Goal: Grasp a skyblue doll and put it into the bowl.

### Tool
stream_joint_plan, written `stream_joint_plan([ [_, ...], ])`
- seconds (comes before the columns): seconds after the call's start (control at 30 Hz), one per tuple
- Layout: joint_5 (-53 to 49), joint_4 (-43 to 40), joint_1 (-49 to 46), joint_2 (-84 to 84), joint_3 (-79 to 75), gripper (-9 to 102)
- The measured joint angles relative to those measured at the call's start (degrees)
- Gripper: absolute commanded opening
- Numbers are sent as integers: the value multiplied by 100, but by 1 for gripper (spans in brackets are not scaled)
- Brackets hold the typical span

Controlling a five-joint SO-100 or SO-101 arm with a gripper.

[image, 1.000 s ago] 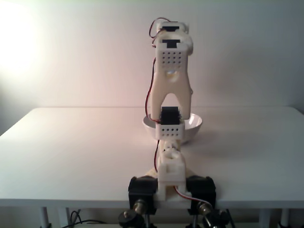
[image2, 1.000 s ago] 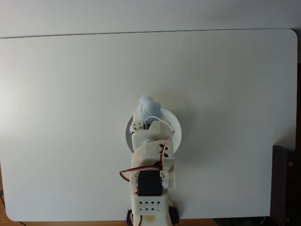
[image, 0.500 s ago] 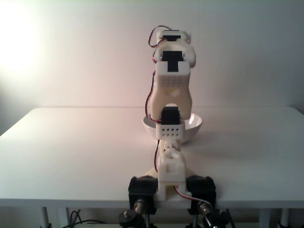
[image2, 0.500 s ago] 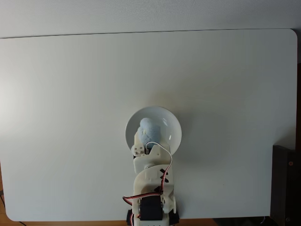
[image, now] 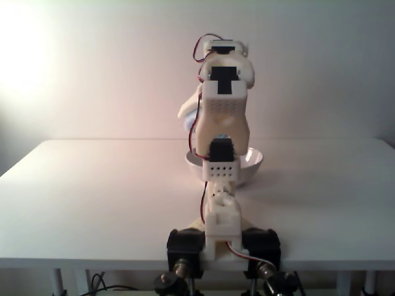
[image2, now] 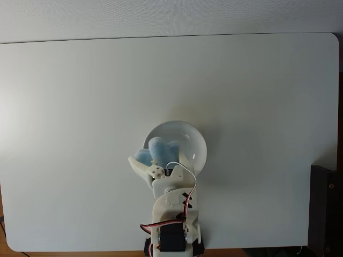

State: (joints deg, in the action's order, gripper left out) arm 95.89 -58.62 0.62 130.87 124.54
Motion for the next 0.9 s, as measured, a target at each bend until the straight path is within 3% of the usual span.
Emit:
stream_joint_plan([
  [0.17, 0, 0, -176, 0, 0, 80],
  [0.53, 0, 0, -264, 35, 0, 77],
  [0.67, 0, 0, -237, 299, 0, 64],
  [0.9, 18, 0, -264, 949, 0, 32],
])
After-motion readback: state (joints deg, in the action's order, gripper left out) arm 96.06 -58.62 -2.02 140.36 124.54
